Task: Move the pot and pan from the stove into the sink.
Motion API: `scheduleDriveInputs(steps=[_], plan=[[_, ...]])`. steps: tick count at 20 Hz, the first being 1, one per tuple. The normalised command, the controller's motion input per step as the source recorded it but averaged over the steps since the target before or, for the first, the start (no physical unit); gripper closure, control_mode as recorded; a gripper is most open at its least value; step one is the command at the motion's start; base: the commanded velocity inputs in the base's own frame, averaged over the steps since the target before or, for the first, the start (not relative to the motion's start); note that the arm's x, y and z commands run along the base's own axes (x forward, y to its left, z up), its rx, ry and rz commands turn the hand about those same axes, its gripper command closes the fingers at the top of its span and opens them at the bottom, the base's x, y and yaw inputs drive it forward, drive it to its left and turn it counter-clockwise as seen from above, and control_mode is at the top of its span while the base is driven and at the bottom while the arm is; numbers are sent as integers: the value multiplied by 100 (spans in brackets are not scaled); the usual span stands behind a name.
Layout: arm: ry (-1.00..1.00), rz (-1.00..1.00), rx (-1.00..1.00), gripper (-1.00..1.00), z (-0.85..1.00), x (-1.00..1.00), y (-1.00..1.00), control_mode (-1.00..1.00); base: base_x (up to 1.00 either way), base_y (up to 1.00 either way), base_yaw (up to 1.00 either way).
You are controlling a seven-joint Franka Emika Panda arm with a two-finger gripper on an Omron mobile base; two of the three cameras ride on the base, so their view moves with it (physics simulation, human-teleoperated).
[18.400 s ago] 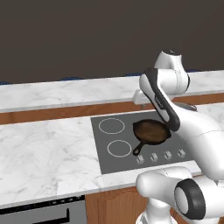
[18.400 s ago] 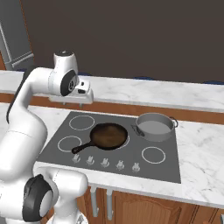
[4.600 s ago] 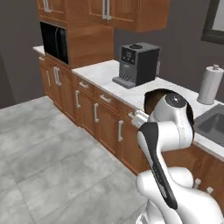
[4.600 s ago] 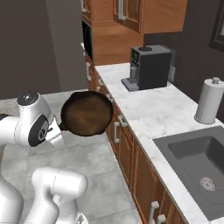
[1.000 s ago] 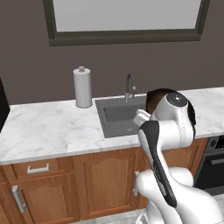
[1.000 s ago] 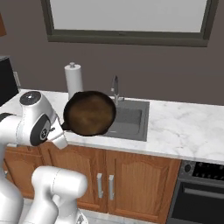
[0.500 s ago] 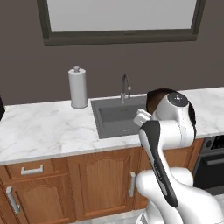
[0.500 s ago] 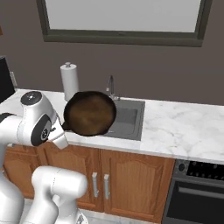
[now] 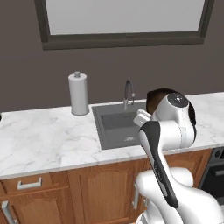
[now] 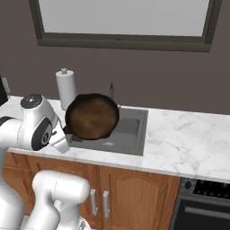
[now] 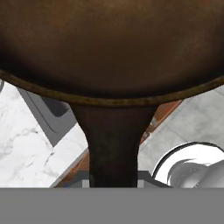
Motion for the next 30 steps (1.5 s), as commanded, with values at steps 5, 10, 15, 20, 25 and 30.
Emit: scheduleDriveInputs(steps=[5,10,15,20,25,30], plan=[[0,0,0,100,0,0,0,100,55,0,0],[0,0,0,100,0,0,0,100,8,0,0],[4,0,0,100,-4,9,-3,-100,0,0,0],[14,3,-1,100,-27,32,-10,-100,0,0,0],[12,5,-5,100,-28,31,-1,-100,0,0,0],[13,6,-4,100,-26,22,0,-100,0,0,0]])
